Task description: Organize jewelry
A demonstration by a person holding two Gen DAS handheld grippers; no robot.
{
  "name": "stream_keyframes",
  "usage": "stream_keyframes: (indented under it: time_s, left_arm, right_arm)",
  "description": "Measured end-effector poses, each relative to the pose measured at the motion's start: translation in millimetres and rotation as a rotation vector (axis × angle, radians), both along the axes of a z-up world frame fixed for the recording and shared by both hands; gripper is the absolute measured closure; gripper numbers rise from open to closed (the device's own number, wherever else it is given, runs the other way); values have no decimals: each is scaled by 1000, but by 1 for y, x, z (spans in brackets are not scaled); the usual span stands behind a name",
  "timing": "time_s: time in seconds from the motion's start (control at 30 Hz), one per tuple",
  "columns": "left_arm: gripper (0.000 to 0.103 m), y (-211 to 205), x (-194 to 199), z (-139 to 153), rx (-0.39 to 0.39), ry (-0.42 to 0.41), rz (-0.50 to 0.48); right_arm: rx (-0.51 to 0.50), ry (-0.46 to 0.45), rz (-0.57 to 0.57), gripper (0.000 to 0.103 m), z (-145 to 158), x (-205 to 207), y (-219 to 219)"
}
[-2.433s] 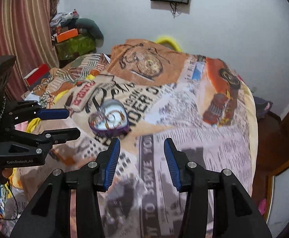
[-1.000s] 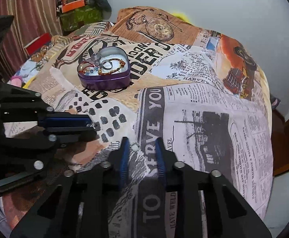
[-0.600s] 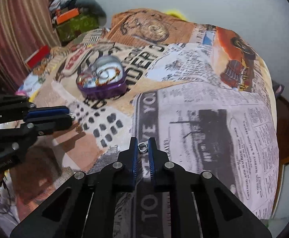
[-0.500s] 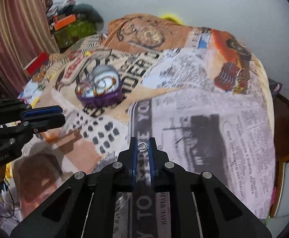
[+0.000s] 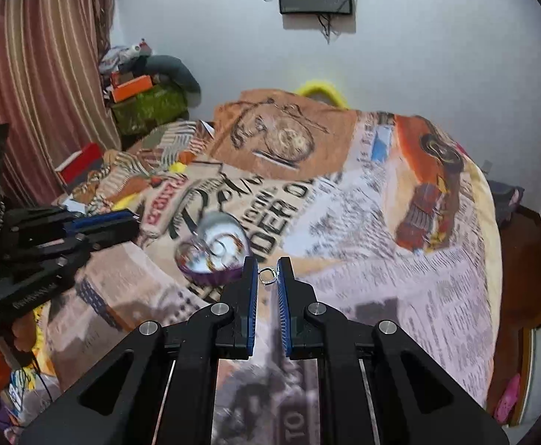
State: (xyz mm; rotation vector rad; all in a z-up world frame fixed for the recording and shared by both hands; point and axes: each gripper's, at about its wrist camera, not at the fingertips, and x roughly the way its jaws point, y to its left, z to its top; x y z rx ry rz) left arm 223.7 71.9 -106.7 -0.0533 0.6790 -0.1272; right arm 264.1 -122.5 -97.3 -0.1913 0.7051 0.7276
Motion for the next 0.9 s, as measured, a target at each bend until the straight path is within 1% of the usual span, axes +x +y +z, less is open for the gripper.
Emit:
stream_keyframes:
  time_s: [0.13, 0.23, 0.53, 0.63, 0.9]
  left_arm:
    - [95, 5, 6, -7, -1, 3, 24]
    - [95, 8, 14, -20, -1, 28, 31]
    - [95, 22, 40, -56, -42, 111, 38]
    - [95, 29, 51, -68, -64, 145, 43]
    - [95, 33, 68, -88, -90, 191, 28]
  right_arm:
    - [11, -2, 27, 94, -1, 2, 20]
    - [11, 10, 44, 94, -7, 5, 35]
    - [-22, 99, 63, 93, -38, 30, 65]
    - [-45, 111, 62, 93, -44, 39, 72]
    - [-83, 162, 78, 93, -58, 58, 88]
